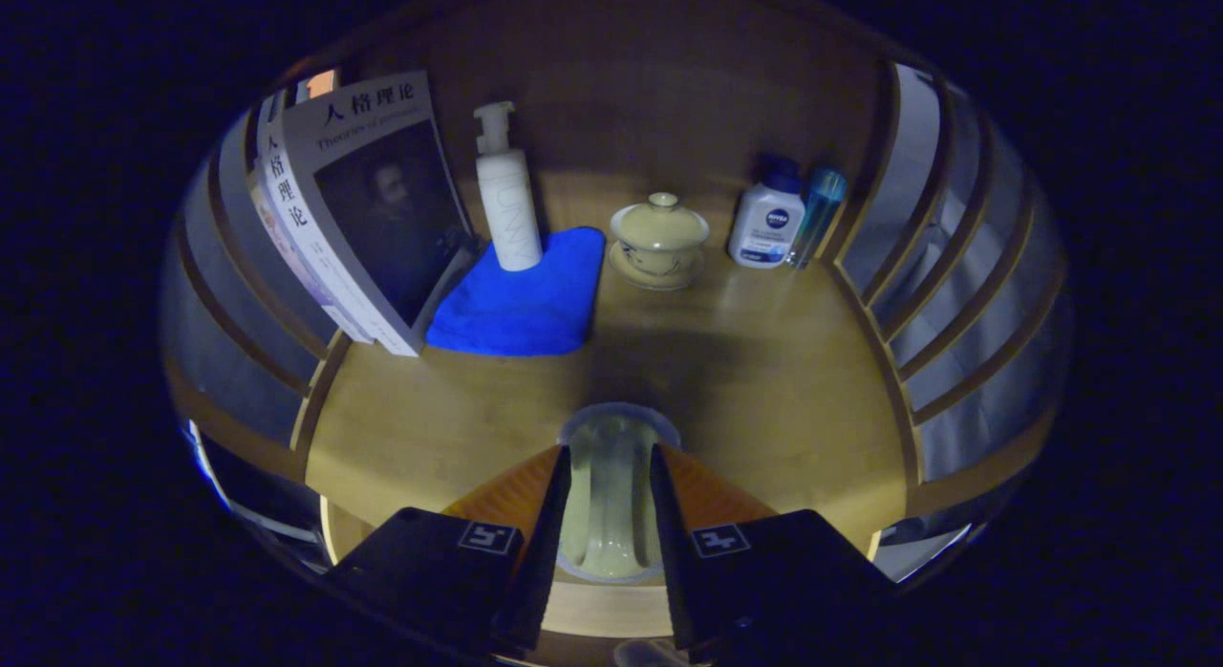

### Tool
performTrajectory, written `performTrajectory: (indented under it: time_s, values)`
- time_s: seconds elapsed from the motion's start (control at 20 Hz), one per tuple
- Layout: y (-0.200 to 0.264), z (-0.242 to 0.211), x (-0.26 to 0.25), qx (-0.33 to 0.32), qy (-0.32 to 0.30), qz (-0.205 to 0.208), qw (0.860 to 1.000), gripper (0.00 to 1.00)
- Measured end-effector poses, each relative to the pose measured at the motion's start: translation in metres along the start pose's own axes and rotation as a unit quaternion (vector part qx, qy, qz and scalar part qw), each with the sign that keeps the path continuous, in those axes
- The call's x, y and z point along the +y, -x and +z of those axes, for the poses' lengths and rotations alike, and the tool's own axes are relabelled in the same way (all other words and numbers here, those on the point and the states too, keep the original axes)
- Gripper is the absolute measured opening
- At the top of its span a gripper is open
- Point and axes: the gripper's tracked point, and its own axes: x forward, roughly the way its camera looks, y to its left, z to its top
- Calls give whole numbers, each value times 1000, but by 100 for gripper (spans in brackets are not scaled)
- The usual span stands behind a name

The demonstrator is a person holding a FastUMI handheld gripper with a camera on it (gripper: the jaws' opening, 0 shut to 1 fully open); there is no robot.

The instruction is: Pull open the drawer, take out the items inside it, and place them on the countertop above the cabinet.

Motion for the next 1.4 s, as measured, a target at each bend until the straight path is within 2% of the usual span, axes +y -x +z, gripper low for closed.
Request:
performTrajectory:
  time_s: [0.55,0.8,0.95,1.05,1.3,1.4]
  values:
    - [45,-17,-3,-70,21,8,997,53]
    - [84,-36,0,-155,73,-1,985,53]
    - [114,-62,18,-200,62,33,977,81]
    - [131,-78,20,-231,56,41,971,100]
    - [170,-121,13,-316,25,55,947,100]
    - [178,-143,7,-339,23,47,939,100]
